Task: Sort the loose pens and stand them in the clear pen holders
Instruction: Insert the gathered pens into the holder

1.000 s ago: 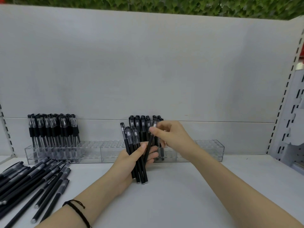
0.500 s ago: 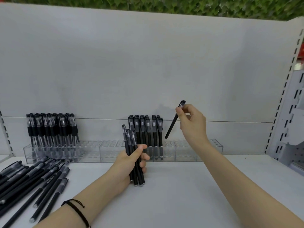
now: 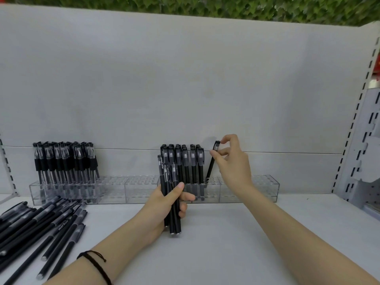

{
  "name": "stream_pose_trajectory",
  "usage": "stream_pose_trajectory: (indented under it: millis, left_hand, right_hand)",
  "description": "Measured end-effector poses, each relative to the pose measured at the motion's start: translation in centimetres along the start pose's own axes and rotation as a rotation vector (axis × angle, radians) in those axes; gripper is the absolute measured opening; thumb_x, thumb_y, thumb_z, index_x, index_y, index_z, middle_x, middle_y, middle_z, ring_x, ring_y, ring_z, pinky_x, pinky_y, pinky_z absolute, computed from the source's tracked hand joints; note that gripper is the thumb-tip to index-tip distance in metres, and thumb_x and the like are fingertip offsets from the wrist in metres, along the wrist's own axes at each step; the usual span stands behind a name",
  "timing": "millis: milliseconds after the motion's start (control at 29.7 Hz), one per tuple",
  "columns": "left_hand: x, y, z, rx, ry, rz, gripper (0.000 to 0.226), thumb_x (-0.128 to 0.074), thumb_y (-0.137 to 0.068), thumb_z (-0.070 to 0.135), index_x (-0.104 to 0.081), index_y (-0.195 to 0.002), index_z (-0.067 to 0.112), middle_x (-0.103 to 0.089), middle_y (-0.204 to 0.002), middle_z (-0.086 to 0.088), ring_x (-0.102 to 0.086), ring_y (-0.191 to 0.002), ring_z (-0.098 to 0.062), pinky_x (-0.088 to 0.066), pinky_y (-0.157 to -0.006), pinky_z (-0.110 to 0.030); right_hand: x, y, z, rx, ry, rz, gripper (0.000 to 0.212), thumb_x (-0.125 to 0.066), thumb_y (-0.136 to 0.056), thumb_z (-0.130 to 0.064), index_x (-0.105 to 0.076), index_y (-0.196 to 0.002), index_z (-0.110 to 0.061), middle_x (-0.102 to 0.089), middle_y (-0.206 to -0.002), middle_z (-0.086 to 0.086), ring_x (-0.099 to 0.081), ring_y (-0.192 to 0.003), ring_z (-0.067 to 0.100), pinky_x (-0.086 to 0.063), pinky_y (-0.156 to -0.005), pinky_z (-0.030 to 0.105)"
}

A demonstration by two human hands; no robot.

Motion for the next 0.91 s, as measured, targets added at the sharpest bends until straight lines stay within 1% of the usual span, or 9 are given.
stream_pose_trajectory:
  millis: [101,202,269,437,538,639,773,841,908]
  left_hand:
    - [-0.2,0.0,-0.1,0.011,0.014,-0.007,0.044,-0.050,-0.099,0.023,-0.046,-0.124,-0.013,-0.063,-0.054,-0.001,-0.048,-0.041,-0.010,-0.041,-0.041,-0.018]
    - [0.0,-0.1,-0.1,0.008,0.044,0.000,0.025,-0.053,-0.097,0.021,-0.049,-0.110,0.000,-0.070,-0.068,-0.008,-0.054,-0.045,-0.011,-0.047,-0.046,-0.020]
    - [0.3,-0.2,-0.1,0.009,0.053,0.007,0.021,-0.055,-0.096,0.021,-0.049,-0.107,0.004,-0.072,-0.075,-0.010,-0.057,-0.048,-0.011,-0.050,-0.048,-0.021]
    - [0.3,-0.1,-0.2,0.017,0.049,0.003,0.025,-0.057,-0.094,0.023,-0.053,-0.110,0.003,-0.073,-0.080,-0.011,-0.061,-0.053,-0.013,-0.053,-0.051,-0.023]
    - [0.2,0.0,-0.1,0.019,0.032,0.005,0.031,-0.057,-0.094,0.028,-0.059,-0.113,0.004,-0.074,-0.084,-0.011,-0.063,-0.056,-0.017,-0.052,-0.050,-0.025]
    - [-0.1,0.2,0.1,-0.008,0.036,-0.013,0.030,-0.057,-0.093,0.031,-0.062,-0.113,0.009,-0.074,-0.084,-0.011,-0.063,-0.057,-0.018,-0.052,-0.051,-0.026]
    - [-0.2,0.1,0.3,-0.057,0.023,-0.039,0.033,-0.055,-0.092,0.032,-0.060,-0.117,0.011,-0.075,-0.091,-0.012,-0.066,-0.061,-0.018,-0.054,-0.056,-0.027]
    - [-0.2,0.1,0.3,-0.062,0.022,-0.049,0.034,-0.054,-0.093,0.033,-0.058,-0.120,0.012,-0.075,-0.095,-0.013,-0.068,-0.065,-0.019,-0.056,-0.058,-0.028]
    - [-0.2,0.1,0.2,-0.050,0.016,-0.051,0.033,-0.051,-0.095,0.035,-0.058,-0.121,0.017,-0.075,-0.098,-0.013,-0.072,-0.072,-0.021,-0.058,-0.061,-0.030]
  right_hand:
    - [-0.4,0.2,0.3,0.039,0.051,-0.027,0.013,-0.059,-0.094,-0.028,-0.046,-0.097,-0.031,-0.065,-0.081,-0.010,-0.059,-0.064,0.014,-0.050,-0.062,0.035]
    - [-1.2,0.5,1.0,0.033,0.141,-0.084,0.009,-0.055,-0.094,-0.022,-0.051,-0.098,-0.029,-0.065,-0.077,-0.006,-0.060,-0.069,0.017,-0.052,-0.066,0.039]
    - [-1.4,0.5,1.4,-0.008,0.163,-0.093,0.010,-0.054,-0.092,-0.019,-0.051,-0.095,-0.028,-0.064,-0.075,-0.007,-0.060,-0.073,0.019,-0.052,-0.069,0.040]
    - [-0.4,0.3,0.8,-0.069,0.173,-0.022,0.006,-0.055,-0.090,-0.020,-0.054,-0.094,-0.024,-0.059,-0.077,-0.013,-0.060,-0.078,0.018,-0.048,-0.067,0.033]
    - [0.3,0.3,-0.5,-0.033,-0.003,-0.003,0.004,-0.056,-0.089,-0.022,-0.058,-0.086,-0.021,-0.063,-0.072,-0.006,-0.060,-0.072,0.020,-0.046,-0.067,0.034]
    - [0.1,1.0,-2.5,0.057,-0.141,-0.134,0.018,-0.059,-0.090,-0.023,-0.064,-0.075,-0.014,-0.063,-0.063,0.002,-0.060,-0.063,0.020,-0.046,-0.064,0.036]
    - [-1.7,2.2,-4.1,0.053,-0.146,-0.400,0.023,-0.069,-0.086,-0.035,-0.071,-0.075,-0.015,-0.068,-0.066,-0.002,-0.059,-0.061,0.009,-0.049,-0.064,0.030]
    - [-2.1,2.4,-4.2,0.014,-0.189,-0.453,0.021,-0.068,-0.088,-0.030,-0.071,-0.076,-0.013,-0.068,-0.067,0.002,-0.053,-0.050,0.003,-0.043,-0.052,0.021]
    - [-1.9,2.1,-4.2,-0.068,-0.303,-0.441,0.020,-0.063,-0.092,-0.024,-0.068,-0.080,-0.010,-0.066,-0.069,0.008,-0.045,-0.042,0.006,-0.036,-0.044,0.016]
Point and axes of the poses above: each hand's wrist, its own y-axis away from the middle knuckle, its own x-axis out of the back of the hand, z = x × y, the point moved 4 cm from there along -y, towards the middle knuckle
